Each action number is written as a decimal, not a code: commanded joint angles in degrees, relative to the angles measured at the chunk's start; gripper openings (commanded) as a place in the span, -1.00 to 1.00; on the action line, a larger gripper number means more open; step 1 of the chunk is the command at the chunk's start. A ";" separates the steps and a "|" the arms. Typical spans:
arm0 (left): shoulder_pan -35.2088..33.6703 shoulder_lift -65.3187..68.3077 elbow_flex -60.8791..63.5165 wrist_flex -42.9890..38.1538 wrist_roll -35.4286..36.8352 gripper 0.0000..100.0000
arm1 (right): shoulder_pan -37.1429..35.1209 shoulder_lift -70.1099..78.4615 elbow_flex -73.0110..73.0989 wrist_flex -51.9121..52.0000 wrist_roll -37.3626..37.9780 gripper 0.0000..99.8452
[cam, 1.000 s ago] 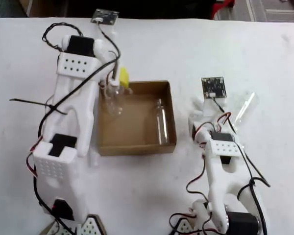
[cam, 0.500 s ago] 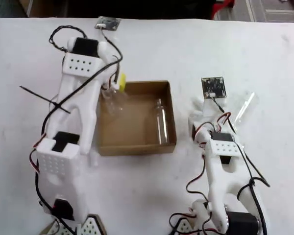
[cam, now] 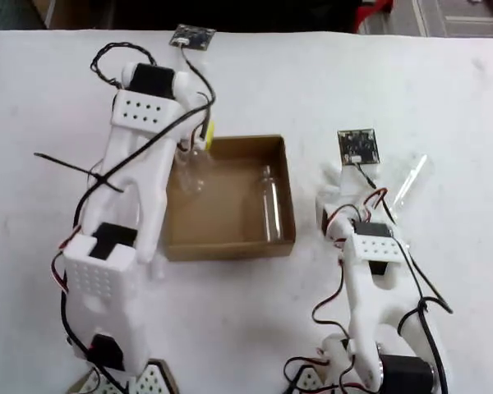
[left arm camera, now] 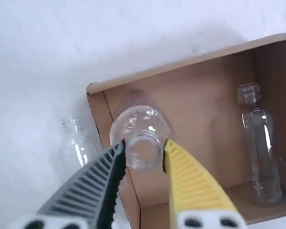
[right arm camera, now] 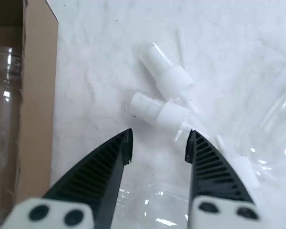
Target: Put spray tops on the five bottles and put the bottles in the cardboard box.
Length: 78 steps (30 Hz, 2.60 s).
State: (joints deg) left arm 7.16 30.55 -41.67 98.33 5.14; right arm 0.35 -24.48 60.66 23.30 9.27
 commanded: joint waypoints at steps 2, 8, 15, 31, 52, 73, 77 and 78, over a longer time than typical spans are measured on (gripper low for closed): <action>0.31 -0.22 -0.18 -1.14 -0.79 -0.80 | -0.40 -0.92 -0.26 -0.92 0.09 -0.67; -0.31 -0.13 -0.26 -2.11 -1.32 -0.93 | -0.31 -0.92 -0.26 -0.92 0.09 -0.67; -1.10 -0.13 -0.26 -3.25 -5.19 -0.94 | -0.40 -0.92 -0.26 -0.92 0.09 -0.67; -1.10 -0.13 -0.26 -3.96 -5.27 -0.94 | -0.40 -0.92 -0.26 -0.92 0.09 -0.67; -1.27 -0.22 -0.26 -3.69 -5.36 -0.94 | -0.40 -0.92 -0.26 -0.92 0.09 -0.67; -1.80 -0.22 -0.18 -0.97 -11.78 -0.62 | -0.40 -0.92 -0.26 -0.92 0.09 -0.67; -1.89 -0.40 -0.26 -0.88 -11.87 -0.62 | -0.40 -0.92 -0.26 -0.92 0.09 -0.67; -1.89 -0.57 -0.26 -0.88 -11.87 -0.62 | -0.40 -0.92 -0.26 -0.92 0.09 -0.67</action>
State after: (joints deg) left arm 5.49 30.73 -41.49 96.22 -6.64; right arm 0.35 -24.48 60.66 23.30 9.27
